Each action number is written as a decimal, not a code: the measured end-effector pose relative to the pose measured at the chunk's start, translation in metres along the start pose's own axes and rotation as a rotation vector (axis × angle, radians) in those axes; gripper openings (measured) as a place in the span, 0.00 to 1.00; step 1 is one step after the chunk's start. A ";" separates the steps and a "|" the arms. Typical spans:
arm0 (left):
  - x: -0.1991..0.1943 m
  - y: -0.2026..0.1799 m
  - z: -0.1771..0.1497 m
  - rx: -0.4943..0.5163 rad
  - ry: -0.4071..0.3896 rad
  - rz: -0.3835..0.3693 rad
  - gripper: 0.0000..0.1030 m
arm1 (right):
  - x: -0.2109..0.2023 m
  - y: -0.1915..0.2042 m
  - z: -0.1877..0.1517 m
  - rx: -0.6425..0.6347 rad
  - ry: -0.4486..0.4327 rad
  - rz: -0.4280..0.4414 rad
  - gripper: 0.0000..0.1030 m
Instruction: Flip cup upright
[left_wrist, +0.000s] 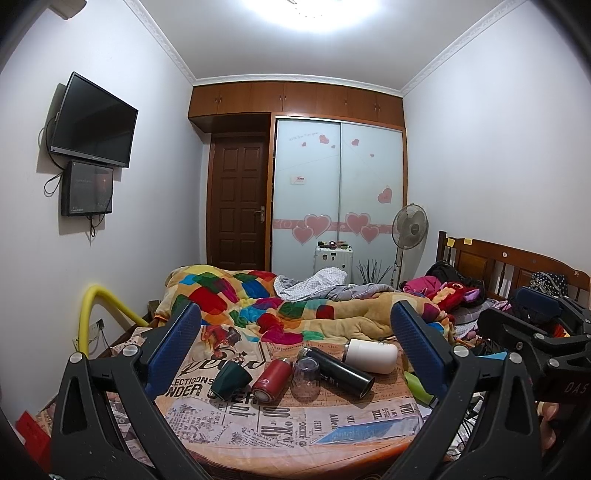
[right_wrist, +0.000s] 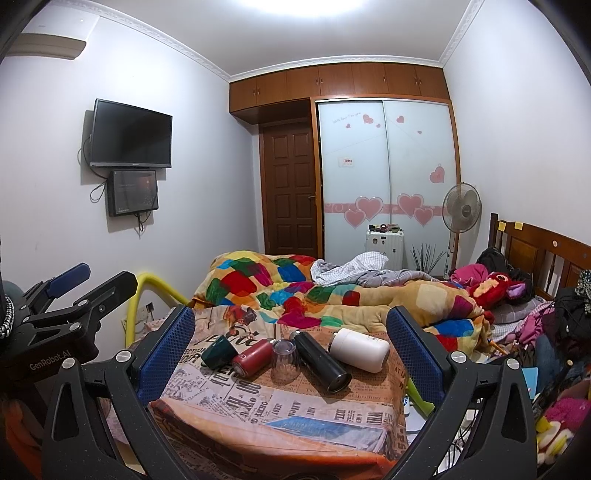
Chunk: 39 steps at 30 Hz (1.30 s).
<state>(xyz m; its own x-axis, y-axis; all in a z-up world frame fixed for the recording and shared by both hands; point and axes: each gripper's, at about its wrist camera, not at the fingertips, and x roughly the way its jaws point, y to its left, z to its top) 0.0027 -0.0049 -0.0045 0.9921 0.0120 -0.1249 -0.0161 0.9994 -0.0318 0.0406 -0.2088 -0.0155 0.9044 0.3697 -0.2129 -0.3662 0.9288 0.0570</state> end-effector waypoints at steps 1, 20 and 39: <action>0.000 0.000 0.000 0.000 0.000 -0.001 1.00 | 0.000 0.000 0.001 0.000 0.000 0.000 1.00; 0.087 0.040 -0.041 -0.040 0.206 0.075 1.00 | 0.037 -0.014 -0.003 0.015 0.100 -0.015 1.00; 0.326 0.149 -0.208 -0.048 0.812 0.062 0.89 | 0.135 -0.040 -0.052 0.058 0.348 -0.080 1.00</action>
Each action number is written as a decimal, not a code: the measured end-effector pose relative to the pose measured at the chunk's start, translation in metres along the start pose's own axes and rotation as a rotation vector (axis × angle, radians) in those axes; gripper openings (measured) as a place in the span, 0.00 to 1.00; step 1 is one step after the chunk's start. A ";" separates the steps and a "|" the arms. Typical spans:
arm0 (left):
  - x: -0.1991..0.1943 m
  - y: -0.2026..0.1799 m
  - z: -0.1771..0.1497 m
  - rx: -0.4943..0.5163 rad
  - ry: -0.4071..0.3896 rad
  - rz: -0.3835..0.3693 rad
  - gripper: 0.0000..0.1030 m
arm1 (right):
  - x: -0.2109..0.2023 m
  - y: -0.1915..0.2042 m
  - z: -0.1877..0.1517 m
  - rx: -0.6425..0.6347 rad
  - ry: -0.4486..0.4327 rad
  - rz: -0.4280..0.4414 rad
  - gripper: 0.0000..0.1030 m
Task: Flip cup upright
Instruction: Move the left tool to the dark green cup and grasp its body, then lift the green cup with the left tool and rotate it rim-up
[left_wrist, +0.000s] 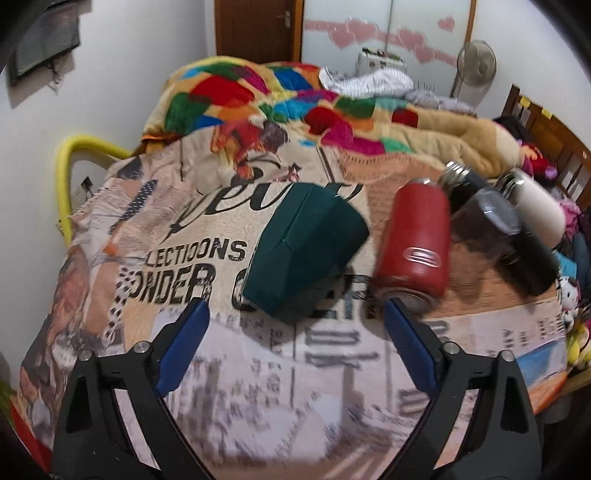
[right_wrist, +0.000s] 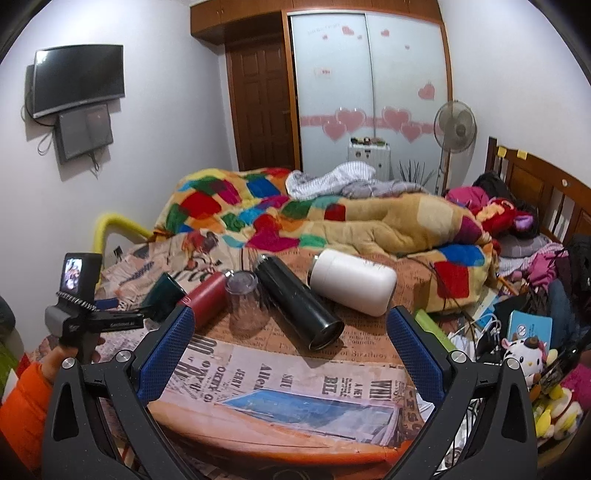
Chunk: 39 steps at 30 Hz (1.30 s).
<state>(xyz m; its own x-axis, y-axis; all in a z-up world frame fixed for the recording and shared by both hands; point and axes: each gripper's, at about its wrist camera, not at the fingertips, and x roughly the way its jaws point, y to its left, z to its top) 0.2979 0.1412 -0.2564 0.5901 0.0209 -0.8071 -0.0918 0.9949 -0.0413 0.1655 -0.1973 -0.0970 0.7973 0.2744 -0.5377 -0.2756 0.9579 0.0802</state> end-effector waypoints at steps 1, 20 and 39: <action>0.007 0.003 0.004 0.004 0.013 -0.006 0.88 | 0.004 0.000 0.000 0.001 0.011 -0.001 1.00; 0.053 0.009 0.018 0.019 0.037 -0.107 0.64 | 0.047 0.013 0.002 -0.038 0.084 -0.010 1.00; -0.097 -0.047 0.016 0.148 -0.162 -0.093 0.63 | 0.007 0.017 0.003 -0.035 0.007 0.025 1.00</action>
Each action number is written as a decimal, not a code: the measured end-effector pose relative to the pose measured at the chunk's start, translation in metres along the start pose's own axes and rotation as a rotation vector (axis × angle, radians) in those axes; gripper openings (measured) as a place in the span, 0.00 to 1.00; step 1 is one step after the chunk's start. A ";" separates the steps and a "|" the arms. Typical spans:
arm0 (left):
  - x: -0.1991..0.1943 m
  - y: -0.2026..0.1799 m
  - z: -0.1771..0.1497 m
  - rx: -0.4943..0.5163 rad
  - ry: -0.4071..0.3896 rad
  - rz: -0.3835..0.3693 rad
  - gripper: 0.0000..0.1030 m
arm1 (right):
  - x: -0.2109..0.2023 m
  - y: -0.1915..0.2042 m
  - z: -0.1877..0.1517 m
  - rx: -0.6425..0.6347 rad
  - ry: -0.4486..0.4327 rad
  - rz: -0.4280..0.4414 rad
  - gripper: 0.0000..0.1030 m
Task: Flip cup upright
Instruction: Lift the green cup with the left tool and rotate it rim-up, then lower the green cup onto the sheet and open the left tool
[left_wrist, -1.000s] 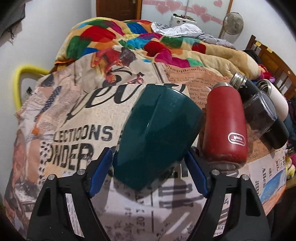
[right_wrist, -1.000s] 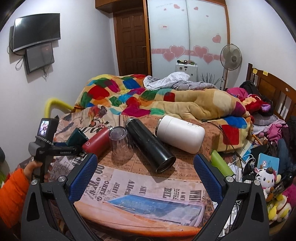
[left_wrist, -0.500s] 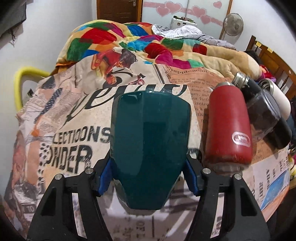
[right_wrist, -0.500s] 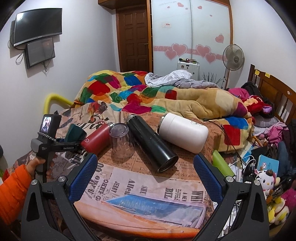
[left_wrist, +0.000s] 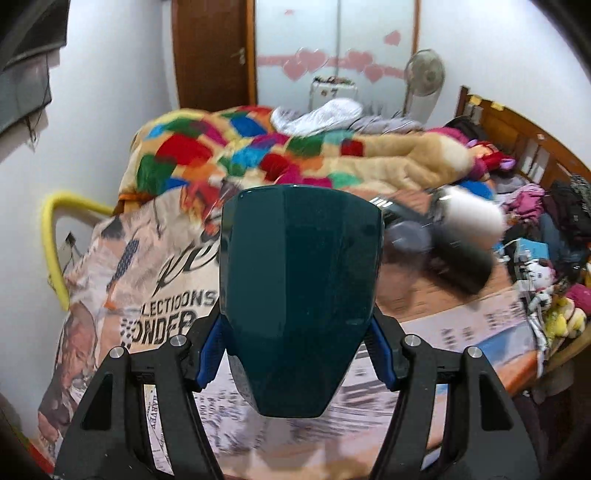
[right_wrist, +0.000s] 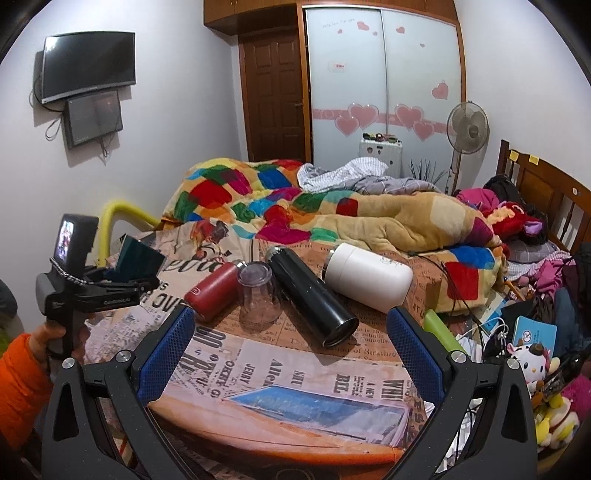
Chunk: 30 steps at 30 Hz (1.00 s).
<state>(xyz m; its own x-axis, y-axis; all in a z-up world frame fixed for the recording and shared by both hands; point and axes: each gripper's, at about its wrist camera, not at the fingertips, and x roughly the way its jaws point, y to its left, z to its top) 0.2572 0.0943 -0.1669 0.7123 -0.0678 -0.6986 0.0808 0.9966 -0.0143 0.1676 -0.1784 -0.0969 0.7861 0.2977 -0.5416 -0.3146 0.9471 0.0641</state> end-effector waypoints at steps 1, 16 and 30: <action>-0.008 -0.008 0.002 0.012 -0.013 -0.006 0.63 | -0.004 0.000 0.000 0.000 -0.008 0.001 1.00; -0.008 -0.130 -0.001 0.135 0.008 -0.168 0.64 | -0.026 -0.023 -0.010 0.039 -0.050 0.005 1.00; 0.087 -0.178 -0.058 0.118 0.233 -0.215 0.63 | 0.002 -0.054 -0.032 0.082 0.048 -0.023 1.00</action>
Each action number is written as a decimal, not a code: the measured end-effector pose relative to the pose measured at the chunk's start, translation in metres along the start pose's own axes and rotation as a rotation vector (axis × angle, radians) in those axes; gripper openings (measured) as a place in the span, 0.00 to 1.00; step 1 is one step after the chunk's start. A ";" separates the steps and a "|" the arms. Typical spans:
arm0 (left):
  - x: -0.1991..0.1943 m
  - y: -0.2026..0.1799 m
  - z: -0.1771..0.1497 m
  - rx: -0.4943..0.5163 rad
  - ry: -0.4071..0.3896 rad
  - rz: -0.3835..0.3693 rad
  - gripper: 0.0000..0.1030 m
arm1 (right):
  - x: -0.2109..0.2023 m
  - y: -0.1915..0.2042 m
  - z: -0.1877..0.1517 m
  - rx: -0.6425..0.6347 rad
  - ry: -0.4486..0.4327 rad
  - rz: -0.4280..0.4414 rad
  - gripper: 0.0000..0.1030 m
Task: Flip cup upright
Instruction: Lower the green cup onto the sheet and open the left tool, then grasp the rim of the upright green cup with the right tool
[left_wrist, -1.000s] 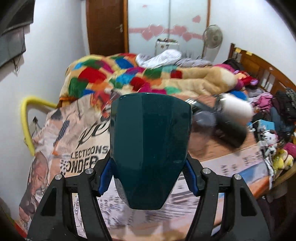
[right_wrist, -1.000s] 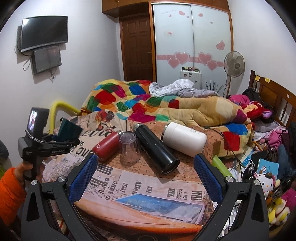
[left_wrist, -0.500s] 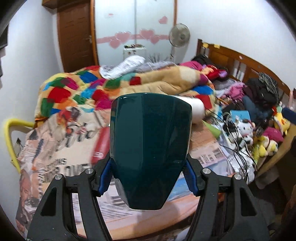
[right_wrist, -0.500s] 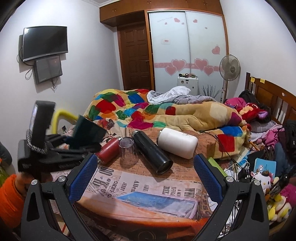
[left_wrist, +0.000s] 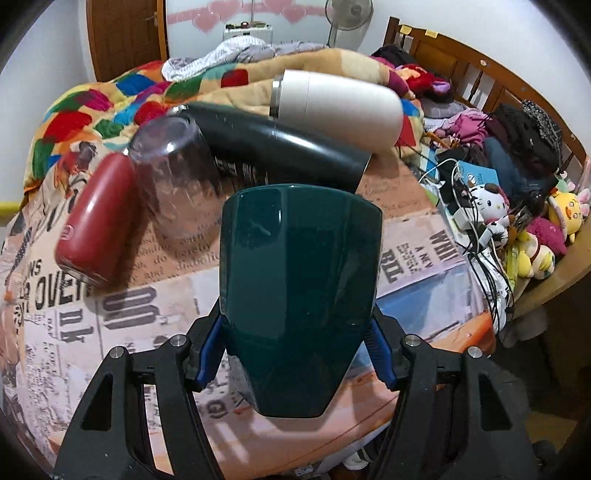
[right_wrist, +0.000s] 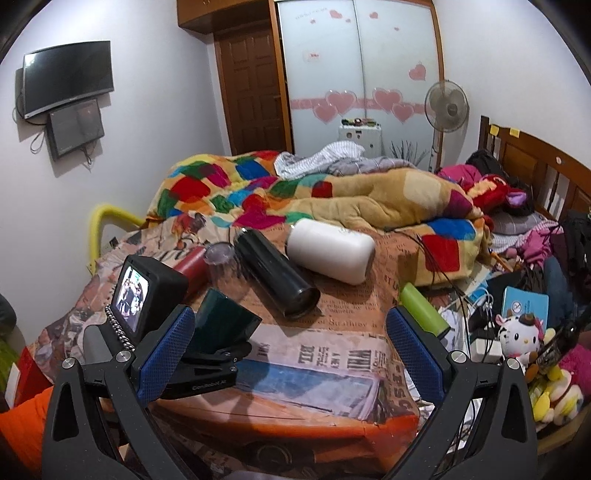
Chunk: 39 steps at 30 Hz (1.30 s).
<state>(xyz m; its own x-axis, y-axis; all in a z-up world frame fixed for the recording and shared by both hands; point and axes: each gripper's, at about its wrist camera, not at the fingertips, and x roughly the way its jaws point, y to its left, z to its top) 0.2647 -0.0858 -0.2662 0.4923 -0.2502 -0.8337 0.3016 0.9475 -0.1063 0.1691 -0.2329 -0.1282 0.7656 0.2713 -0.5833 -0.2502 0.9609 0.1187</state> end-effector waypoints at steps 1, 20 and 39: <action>0.003 0.001 -0.001 -0.004 0.005 -0.001 0.63 | 0.001 -0.001 -0.001 0.003 0.007 -0.001 1.00; 0.019 0.006 -0.009 -0.030 0.060 -0.003 0.64 | 0.022 0.000 -0.009 0.002 0.086 -0.028 1.00; -0.123 0.076 -0.038 -0.106 -0.219 0.239 0.92 | 0.067 0.016 -0.012 0.089 0.213 0.064 1.00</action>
<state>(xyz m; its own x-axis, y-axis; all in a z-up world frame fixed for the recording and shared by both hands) 0.1960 0.0247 -0.1923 0.7061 -0.0449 -0.7067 0.0756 0.9971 0.0123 0.2097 -0.1996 -0.1749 0.6050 0.3236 -0.7275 -0.2340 0.9456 0.2260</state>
